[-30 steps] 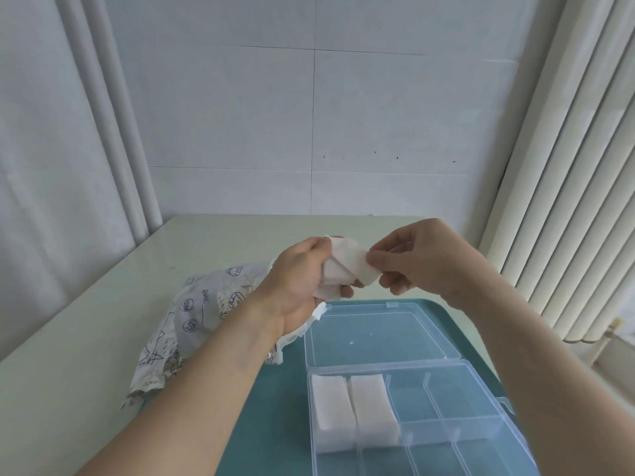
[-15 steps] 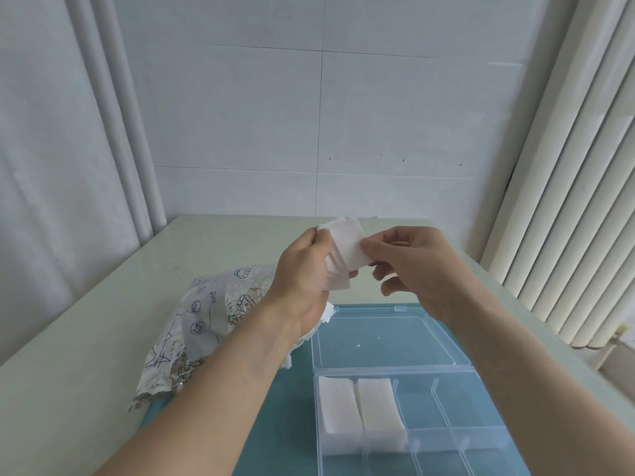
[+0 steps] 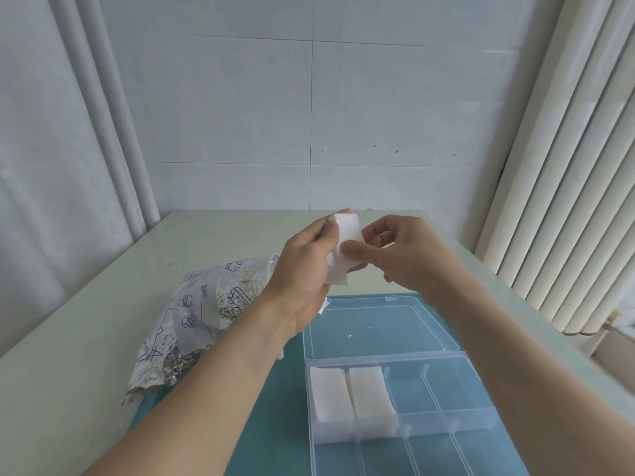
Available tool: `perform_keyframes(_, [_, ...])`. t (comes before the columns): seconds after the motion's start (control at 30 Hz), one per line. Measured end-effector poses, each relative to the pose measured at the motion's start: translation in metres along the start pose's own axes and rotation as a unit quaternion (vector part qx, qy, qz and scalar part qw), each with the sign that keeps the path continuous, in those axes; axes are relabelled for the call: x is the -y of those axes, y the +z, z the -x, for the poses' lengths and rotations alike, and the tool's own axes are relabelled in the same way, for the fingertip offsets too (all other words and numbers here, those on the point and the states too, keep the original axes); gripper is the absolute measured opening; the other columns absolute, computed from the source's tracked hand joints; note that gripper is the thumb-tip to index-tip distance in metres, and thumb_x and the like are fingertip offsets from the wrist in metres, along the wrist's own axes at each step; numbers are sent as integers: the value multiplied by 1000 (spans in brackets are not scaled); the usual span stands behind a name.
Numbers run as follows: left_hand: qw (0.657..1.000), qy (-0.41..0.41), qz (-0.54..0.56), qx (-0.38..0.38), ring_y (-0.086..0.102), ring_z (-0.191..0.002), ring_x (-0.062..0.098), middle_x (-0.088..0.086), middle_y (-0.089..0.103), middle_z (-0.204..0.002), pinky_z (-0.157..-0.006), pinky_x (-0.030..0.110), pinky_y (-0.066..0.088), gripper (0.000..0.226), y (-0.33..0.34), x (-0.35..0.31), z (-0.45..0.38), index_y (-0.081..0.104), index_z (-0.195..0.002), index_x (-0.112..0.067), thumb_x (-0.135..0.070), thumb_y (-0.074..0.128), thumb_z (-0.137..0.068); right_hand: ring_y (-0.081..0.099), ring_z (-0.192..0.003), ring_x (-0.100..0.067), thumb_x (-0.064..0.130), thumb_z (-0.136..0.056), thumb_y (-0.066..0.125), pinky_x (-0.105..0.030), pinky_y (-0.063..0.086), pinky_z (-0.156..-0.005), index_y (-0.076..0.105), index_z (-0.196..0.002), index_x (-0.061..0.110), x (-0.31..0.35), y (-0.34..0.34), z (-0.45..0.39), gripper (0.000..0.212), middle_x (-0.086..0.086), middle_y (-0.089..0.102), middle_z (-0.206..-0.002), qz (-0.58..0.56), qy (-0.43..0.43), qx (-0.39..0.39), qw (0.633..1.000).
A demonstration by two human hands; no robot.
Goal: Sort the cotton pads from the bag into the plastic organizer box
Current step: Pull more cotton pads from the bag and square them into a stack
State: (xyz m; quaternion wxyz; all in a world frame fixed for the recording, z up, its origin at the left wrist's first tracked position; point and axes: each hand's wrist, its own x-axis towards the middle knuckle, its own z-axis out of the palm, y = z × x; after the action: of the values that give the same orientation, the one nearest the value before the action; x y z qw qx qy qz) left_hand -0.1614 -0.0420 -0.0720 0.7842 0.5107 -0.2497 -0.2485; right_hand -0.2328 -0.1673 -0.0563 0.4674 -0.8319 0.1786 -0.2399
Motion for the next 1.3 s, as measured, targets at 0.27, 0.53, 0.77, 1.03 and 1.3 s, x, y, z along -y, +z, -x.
perform_keyframes(0.27, [999, 6, -42, 20, 69, -86, 18, 11, 67, -121, -80, 32, 60, 31, -3, 6, -1, 64, -128, -12, -18, 43, -106, 49, -63, -17, 25, -71, 90, -28, 41, -55, 69, -91, 13, -4, -1, -4, 31, 5, 62, -62, -78, 82, 34, 993])
perform_keyframes(0.53, [995, 23, -92, -30, 66, -85, 21, 11, 69, -112, -68, 31, 56, 29, -6, 7, -3, 66, -115, -12, -20, 39, -108, 60, -64, -16, 19, -76, 86, -29, 46, -57, 62, -73, 13, -3, -5, -2, 25, -6, 68, -71, -86, 66, 39, 993])
perform_keyframes(0.77, [998, 6, 5, -57, 62, -75, 19, 6, 70, -93, -64, 29, 49, 32, -7, 2, -5, 66, -116, -11, -20, 37, -107, 61, -56, -14, 18, -62, 82, -19, 49, -49, 64, -74, 8, 8, -12, 4, 24, -6, 68, -68, -260, 84, 149, 950])
perform_keyframes(1.03, [1000, -3, -17, -22, 57, -79, 22, 8, 67, -96, -67, 32, 42, 32, -1, 1, -1, 64, -118, -11, -31, 42, -105, 71, -63, -24, 15, -81, 82, -25, 58, -58, 71, -83, -2, 7, -2, 7, 19, -16, 74, -72, -169, 37, 67, 983])
perform_keyframes(1.3, [997, 10, -73, -25, 69, -73, 22, 14, 66, -93, -67, 34, 59, 21, 1, 7, 1, 60, -117, -5, 0, 54, -98, 55, -75, 1, 46, -55, 95, -11, 38, -61, 60, -108, 32, 7, -9, 7, 64, 11, 58, -93, 224, -121, 23, 967])
